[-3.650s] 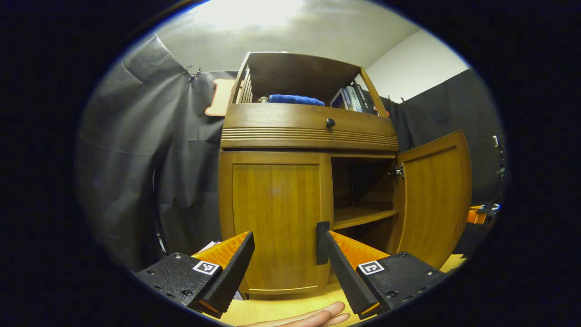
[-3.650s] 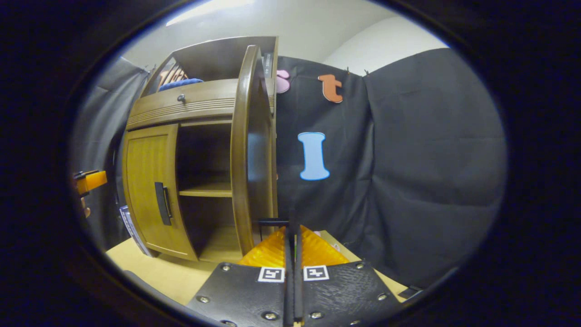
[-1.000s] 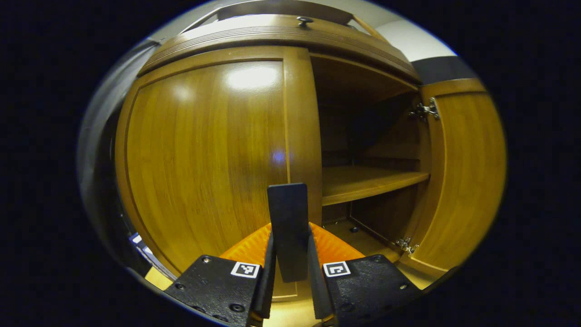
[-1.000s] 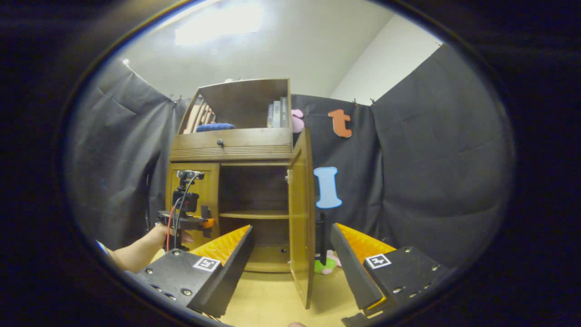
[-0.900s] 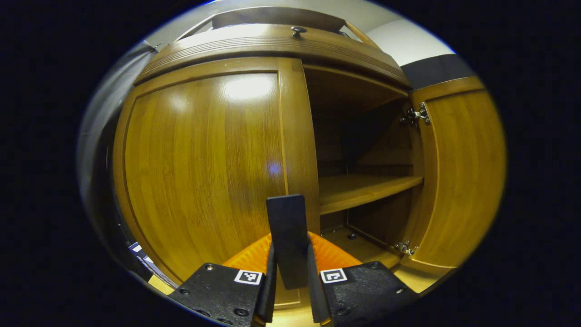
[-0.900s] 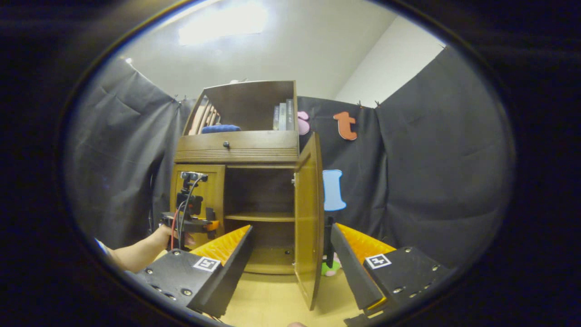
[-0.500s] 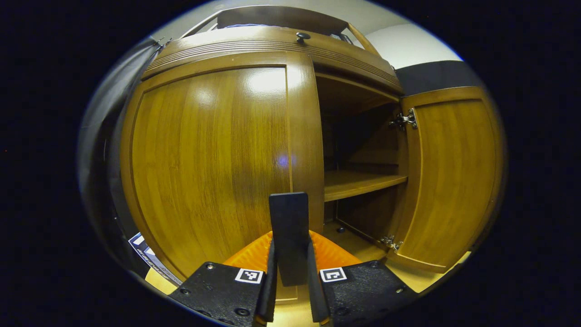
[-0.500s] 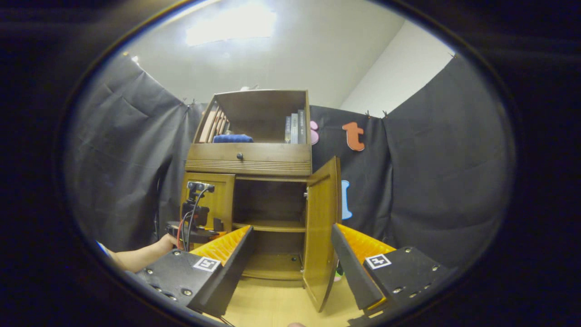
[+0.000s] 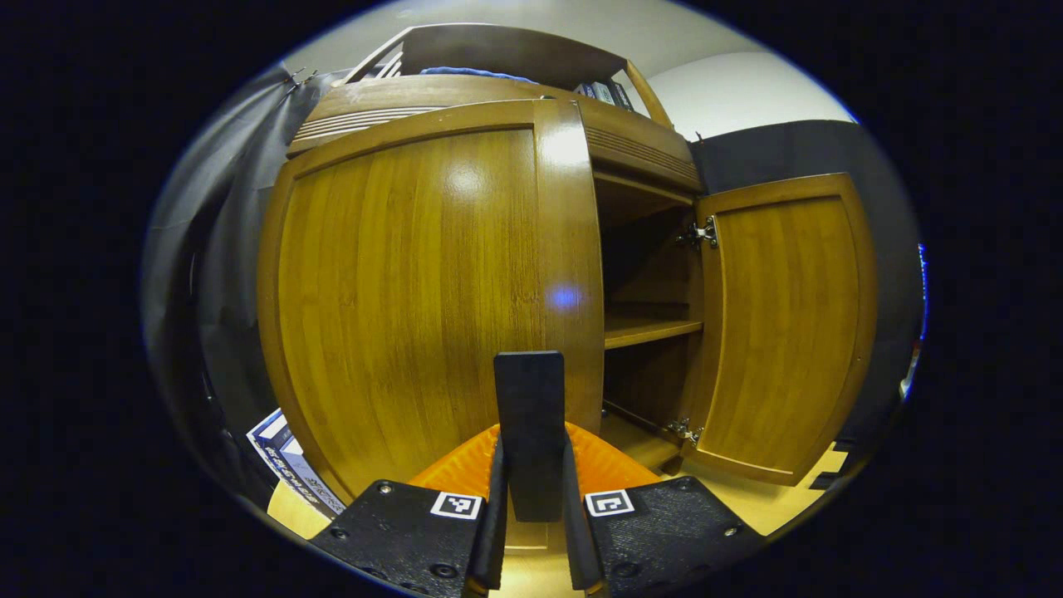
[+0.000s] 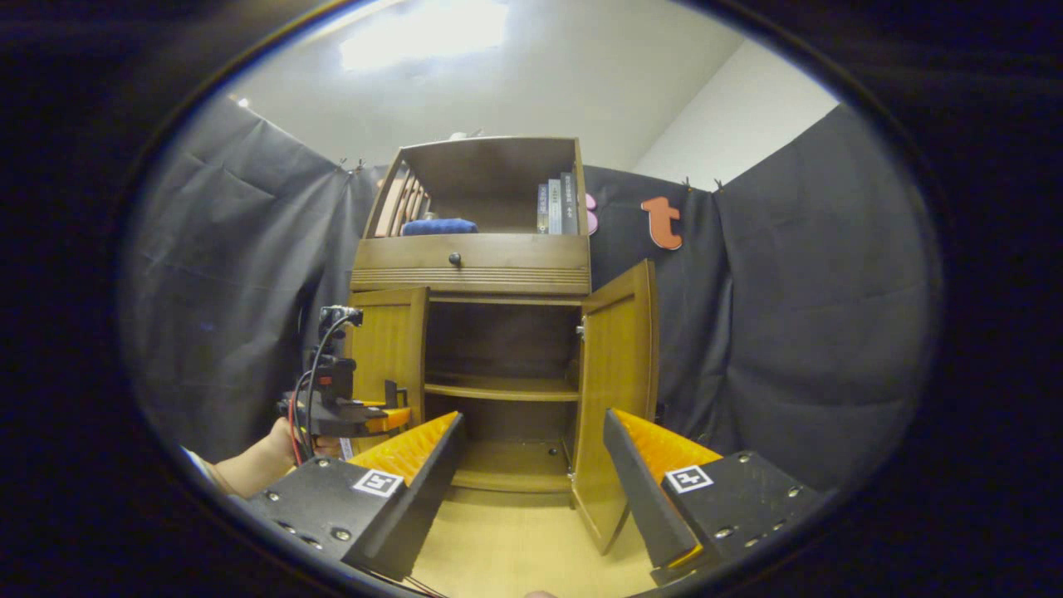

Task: Open the right door of the double-door shoe cabinet with the right hand, and open the left door with the left hand.

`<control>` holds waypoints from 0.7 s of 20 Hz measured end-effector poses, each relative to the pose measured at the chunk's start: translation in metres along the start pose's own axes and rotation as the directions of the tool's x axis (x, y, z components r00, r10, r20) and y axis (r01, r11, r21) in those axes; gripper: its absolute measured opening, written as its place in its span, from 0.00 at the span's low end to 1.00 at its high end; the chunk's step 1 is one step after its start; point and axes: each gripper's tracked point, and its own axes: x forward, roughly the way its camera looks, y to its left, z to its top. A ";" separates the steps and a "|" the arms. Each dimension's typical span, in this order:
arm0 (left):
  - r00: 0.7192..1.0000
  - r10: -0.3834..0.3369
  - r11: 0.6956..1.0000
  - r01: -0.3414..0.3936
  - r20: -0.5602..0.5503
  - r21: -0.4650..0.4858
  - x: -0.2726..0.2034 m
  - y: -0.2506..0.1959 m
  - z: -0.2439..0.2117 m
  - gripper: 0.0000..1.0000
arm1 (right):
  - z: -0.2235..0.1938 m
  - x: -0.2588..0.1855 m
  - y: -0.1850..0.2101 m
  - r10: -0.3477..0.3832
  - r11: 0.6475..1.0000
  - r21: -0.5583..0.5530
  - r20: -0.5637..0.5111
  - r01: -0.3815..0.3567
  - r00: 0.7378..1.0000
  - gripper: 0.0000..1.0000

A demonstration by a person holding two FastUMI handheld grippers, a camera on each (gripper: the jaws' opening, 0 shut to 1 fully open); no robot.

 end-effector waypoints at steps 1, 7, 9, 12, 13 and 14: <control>1.000 -0.005 1.000 0.005 -0.001 0.003 -0.007 0.000 -0.001 0.32 | 0.001 0.000 0.002 0.004 1.000 0.007 0.004 -0.004 1.000 0.97; 1.000 -0.004 1.000 0.003 0.016 0.011 -0.051 0.010 -0.002 0.33 | -0.007 0.004 0.006 -0.009 1.000 0.015 0.021 0.009 1.000 0.99; 1.000 0.002 1.000 -0.001 0.021 -0.004 -0.061 0.014 -0.002 0.33 | -0.009 0.006 0.008 -0.011 1.000 0.012 0.024 0.011 1.000 0.99; 0.999 0.022 1.000 -0.022 0.035 -0.002 -0.080 0.022 0.000 0.30 | -0.015 0.010 0.010 0.002 1.000 0.027 0.019 -0.003 1.000 0.99; 0.998 0.038 0.999 -0.038 0.041 -0.001 -0.084 0.026 0.000 0.32 | -0.018 0.010 0.010 0.004 1.000 0.029 0.015 -0.004 1.000 0.99; 0.997 0.057 0.998 -0.058 0.049 0.009 -0.090 0.029 0.000 0.31 | -0.021 0.009 0.010 0.006 1.000 0.027 0.009 -0.007 1.000 0.99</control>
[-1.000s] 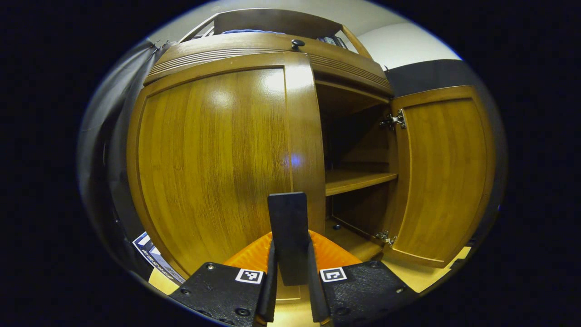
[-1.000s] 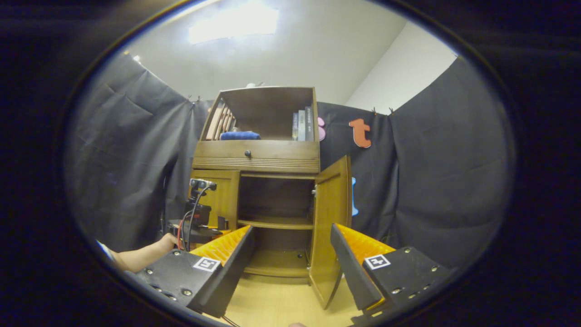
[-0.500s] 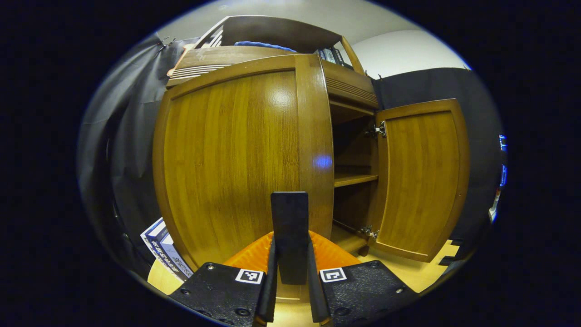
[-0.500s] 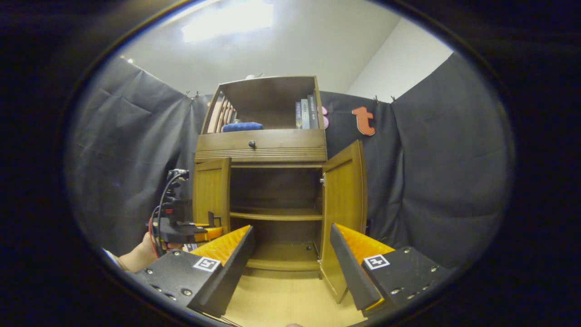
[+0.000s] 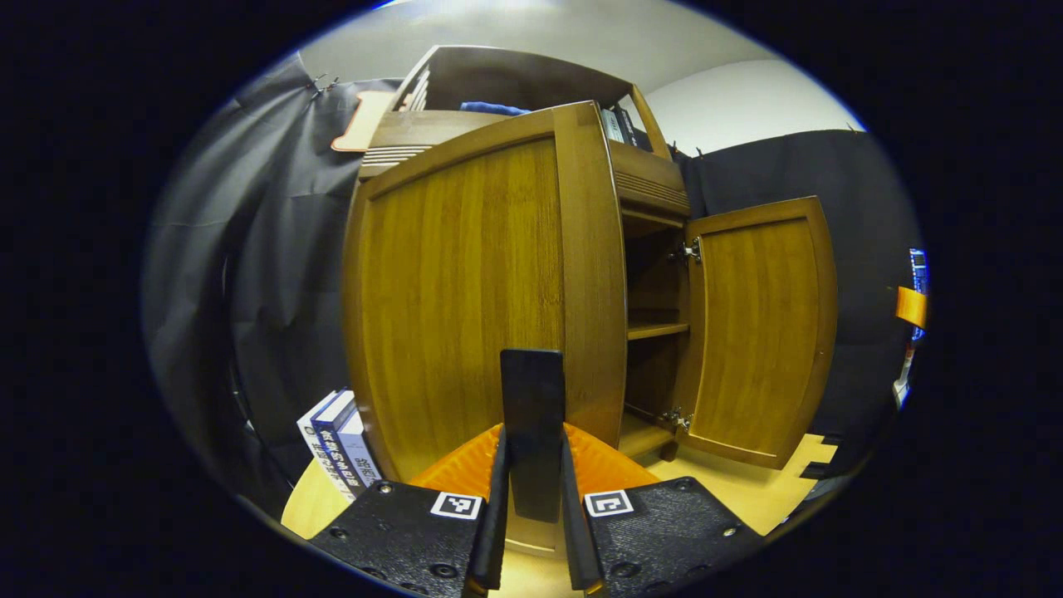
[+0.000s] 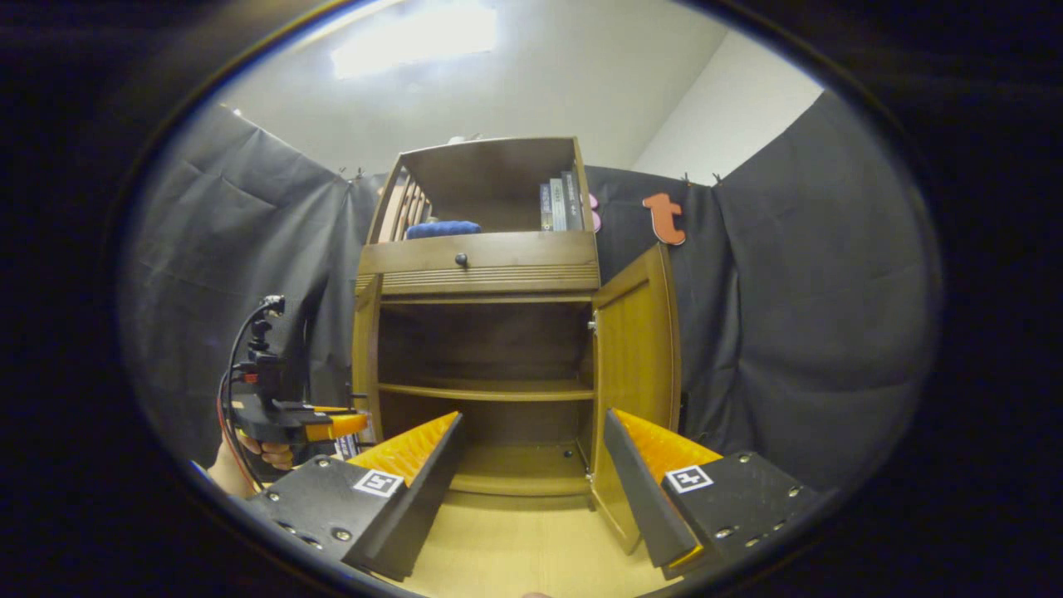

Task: Open the right door of the double-door shoe cabinet with the right hand, and open the left door with the left hand.

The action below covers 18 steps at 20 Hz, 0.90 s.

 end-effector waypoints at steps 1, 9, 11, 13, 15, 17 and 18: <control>1.000 0.020 1.000 -0.020 0.005 0.010 -0.005 0.004 0.000 0.31 | -0.002 0.000 0.000 0.001 1.000 -0.003 -0.006 -0.001 1.000 0.99; 0.994 0.107 0.994 -0.107 0.007 -0.014 -0.028 0.022 0.001 0.30 | -0.008 -0.007 -0.001 0.002 1.000 -0.004 -0.015 -0.002 1.000 0.99; 0.991 0.134 0.991 -0.134 0.012 0.010 -0.035 0.029 0.002 0.30 | -0.008 -0.005 0.004 0.011 1.000 -0.001 -0.011 -0.011 1.000 0.97; 0.988 0.156 0.988 -0.157 0.018 0.010 -0.045 0.039 0.002 0.30 | -0.007 -0.003 0.012 0.029 0.999 0.013 -0.004 -0.029 1.000 0.99; 0.985 0.169 0.986 -0.169 0.025 0.006 -0.053 0.049 0.003 0.30 | -0.009 0.000 0.023 0.056 0.998 0.021 -0.006 -0.055 0.998 0.97; 0.984 0.180 0.984 -0.180 -0.017 0.002 -0.060 0.058 -0.006 0.29 | -0.013 0.003 0.033 0.072 0.997 0.010 -0.013 -0.072 0.997 0.99; 0.981 0.190 0.982 -0.190 -0.048 -0.003 -0.066 0.063 -0.012 0.29 | -0.015 0.003 0.036 0.077 0.997 0.005 -0.015 -0.077 0.997 1.00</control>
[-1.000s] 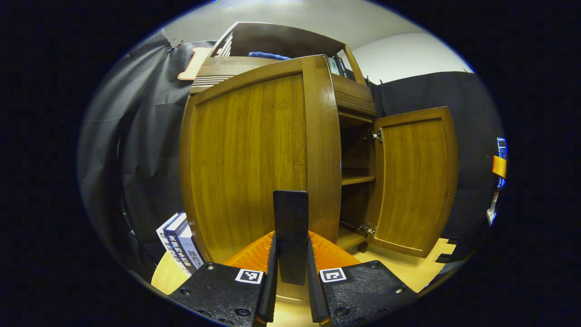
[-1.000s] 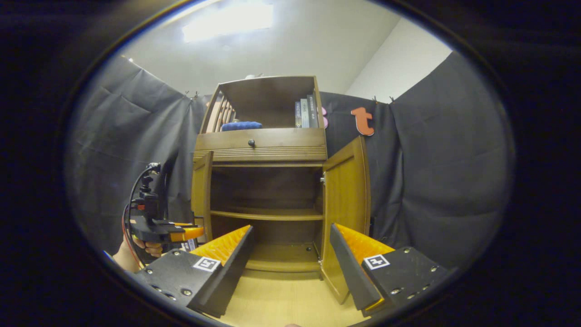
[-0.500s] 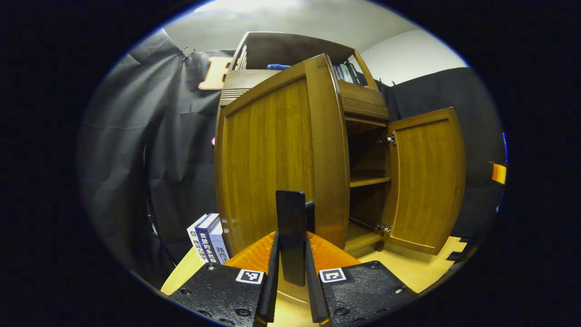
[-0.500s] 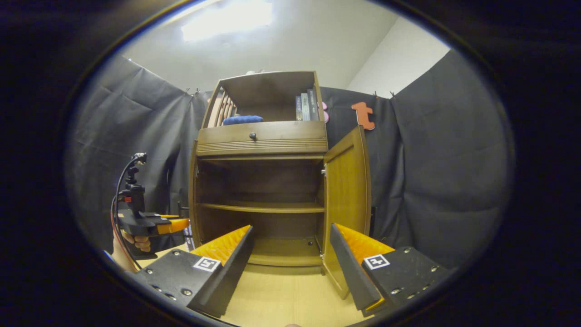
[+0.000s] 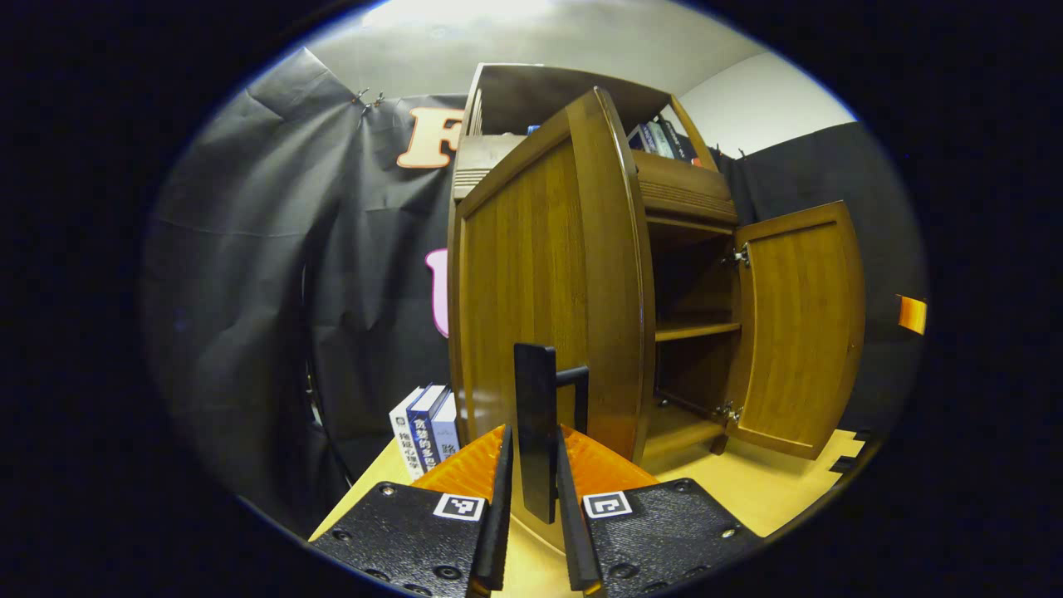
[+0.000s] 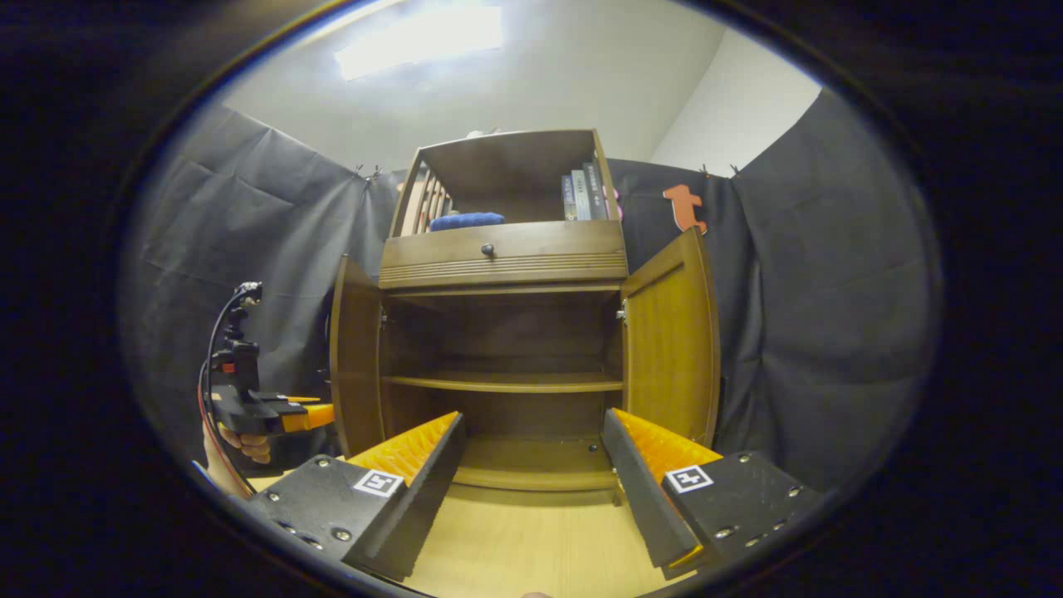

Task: Open the right door of the double-door shoe cabinet with the right hand, and open the left door with the left hand.

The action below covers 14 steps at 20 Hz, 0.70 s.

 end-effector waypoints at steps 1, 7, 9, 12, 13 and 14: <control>1.000 0.011 1.000 -0.011 0.008 -0.006 -0.001 0.005 0.002 0.29 | -0.002 0.001 0.004 0.004 1.000 0.000 -0.001 -0.004 1.000 1.00; 0.989 0.115 0.993 -0.115 0.092 -0.001 -0.015 0.068 0.031 0.10 | -0.011 0.009 0.017 -0.002 1.000 0.024 0.010 0.002 1.000 0.99; 0.987 0.125 0.992 -0.123 0.103 -0.024 -0.018 0.090 0.038 0.17 | -0.014 0.012 0.019 -0.005 1.000 0.024 0.006 0.005 1.000 0.99; 0.996 0.066 0.996 -0.061 0.060 -0.069 -0.018 0.100 0.035 0.04 | -0.017 0.016 0.025 -0.002 1.000 0.028 -0.004 0.002 1.000 0.99; 0.997 0.051 0.996 -0.048 0.052 -0.071 -0.018 0.105 0.031 0.03 | -0.018 0.017 0.027 0.001 1.000 0.028 -0.006 -0.001 1.000 0.99; 0.998 0.037 0.997 -0.033 0.058 -0.074 -0.017 0.109 0.033 0.02 | -0.019 0.018 0.029 0.003 1.000 0.026 -0.008 -0.003 1.000 0.99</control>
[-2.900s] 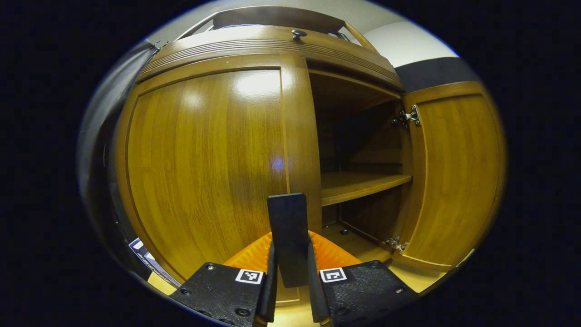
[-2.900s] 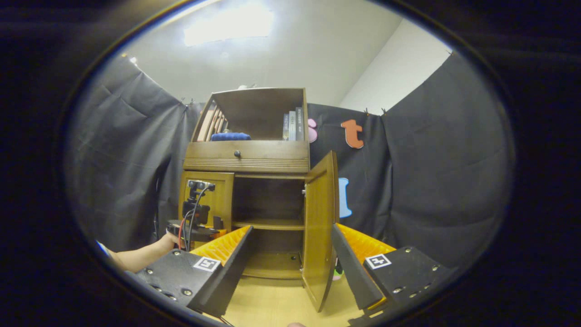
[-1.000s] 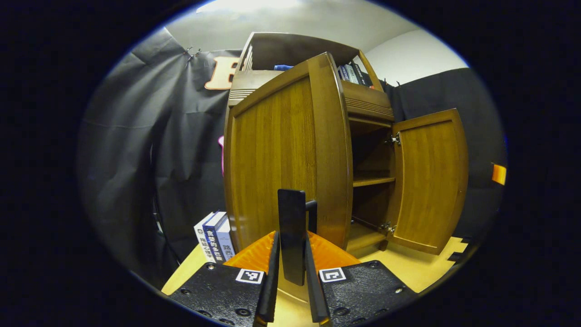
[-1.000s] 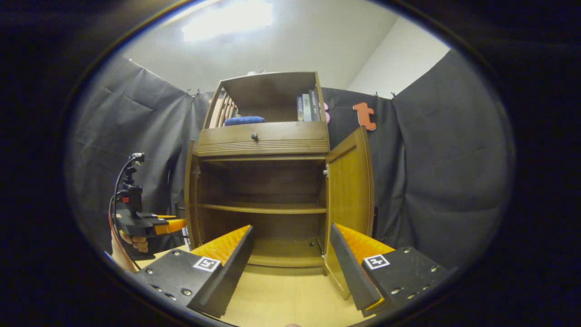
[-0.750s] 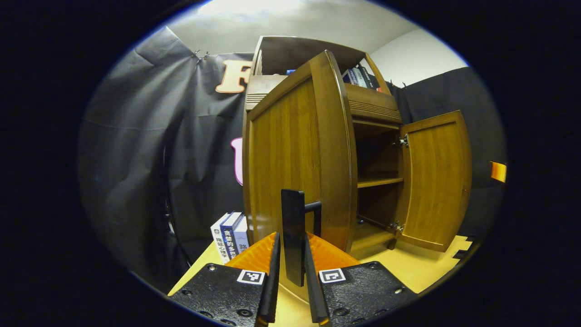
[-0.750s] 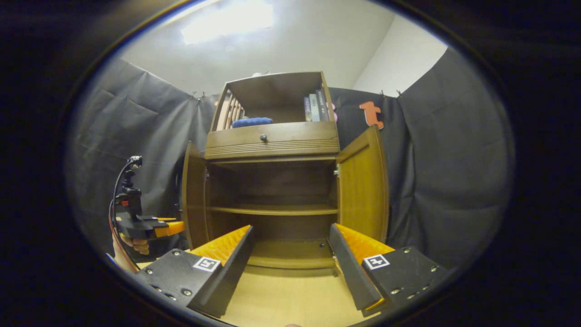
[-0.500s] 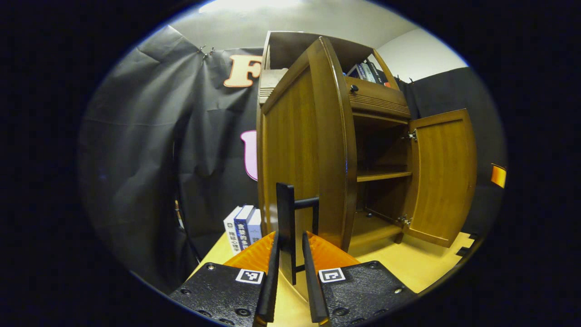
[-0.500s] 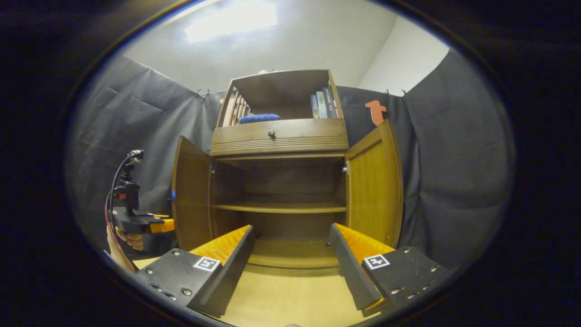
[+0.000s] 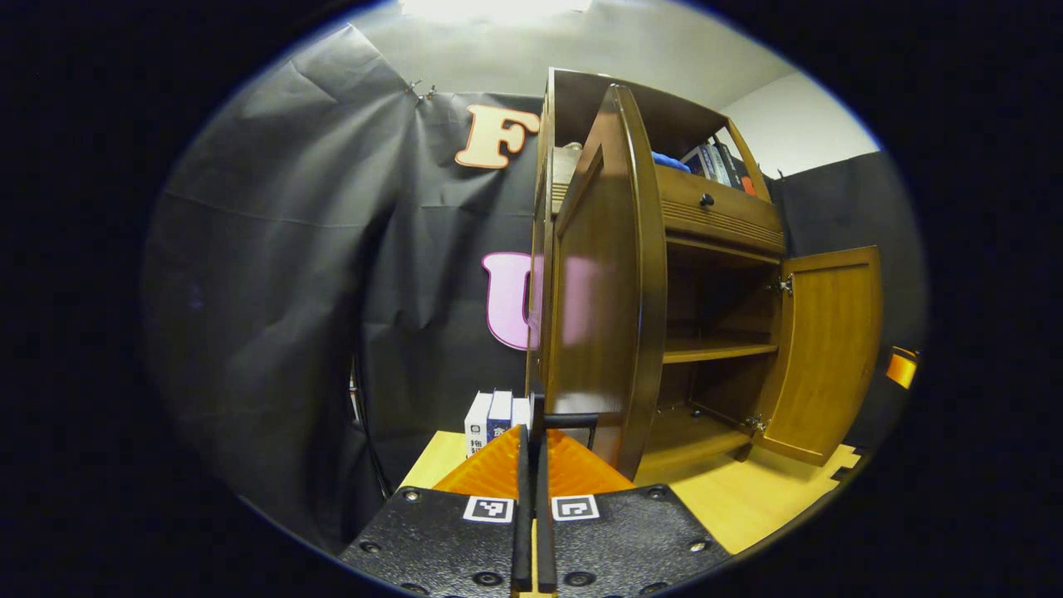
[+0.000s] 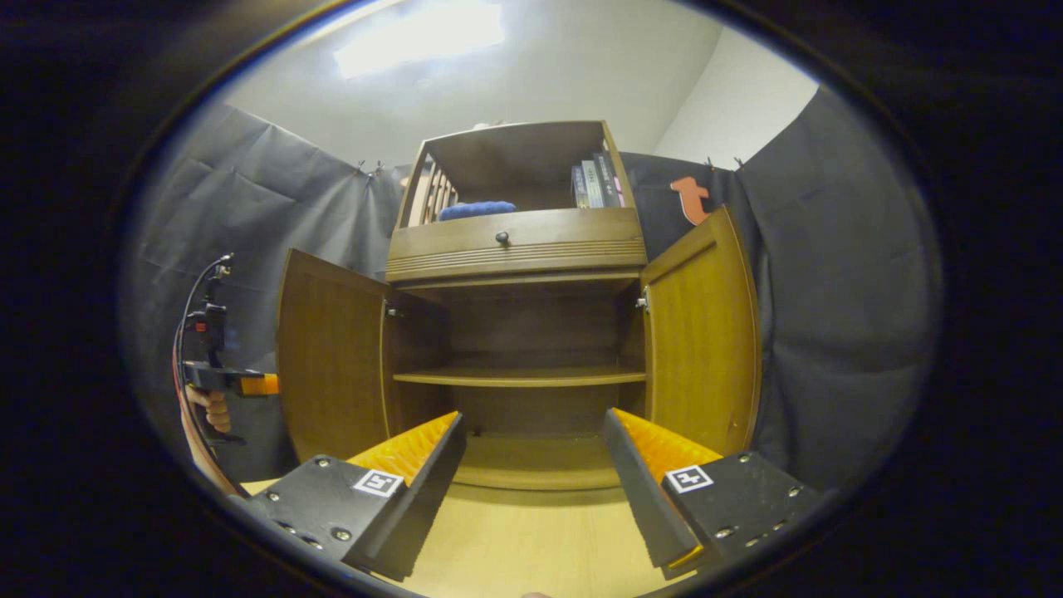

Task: Open the right door of the double-door shoe cabinet with the right hand, and open the left door with the left hand.

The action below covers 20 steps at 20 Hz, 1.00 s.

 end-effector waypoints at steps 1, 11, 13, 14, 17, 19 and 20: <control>1.000 -0.017 1.000 0.017 -0.009 0.005 0.000 0.002 -0.001 0.03 | 0.001 0.000 0.002 0.001 1.000 -0.002 0.001 -0.001 1.000 0.99; 0.981 -0.192 0.981 0.192 0.010 0.014 0.002 0.015 -0.001 0.03 | 0.014 0.001 0.007 -0.034 0.999 -0.010 0.011 0.034 0.999 1.00; 0.983 -0.186 0.982 0.186 0.009 0.018 0.002 0.014 -0.002 0.04 | 0.014 0.002 0.006 -0.039 0.999 -0.007 0.012 0.039 0.999 1.00; 0.983 -0.184 0.983 0.184 0.006 0.018 0.001 0.012 -0.002 0.03 | 0.013 0.002 0.003 -0.048 0.999 -0.004 0.017 0.048 0.999 0.99; 0.988 -0.152 0.987 0.152 -0.001 0.046 -0.003 0.008 -0.005 0.04 | 0.013 0.007 -0.005 -0.070 0.998 0.001 0.018 0.070 0.997 0.99; 0.991 -0.134 0.988 0.133 0.008 0.083 -0.007 0.007 -0.005 0.04 | 0.010 0.008 -0.009 -0.078 0.997 0.000 0.015 0.078 0.997 0.99; 0.992 -0.124 0.989 0.123 0.004 0.087 -0.010 0.008 -0.008 0.03 | 0.009 0.007 -0.009 -0.076 0.997 -0.002 0.015 0.076 0.997 1.00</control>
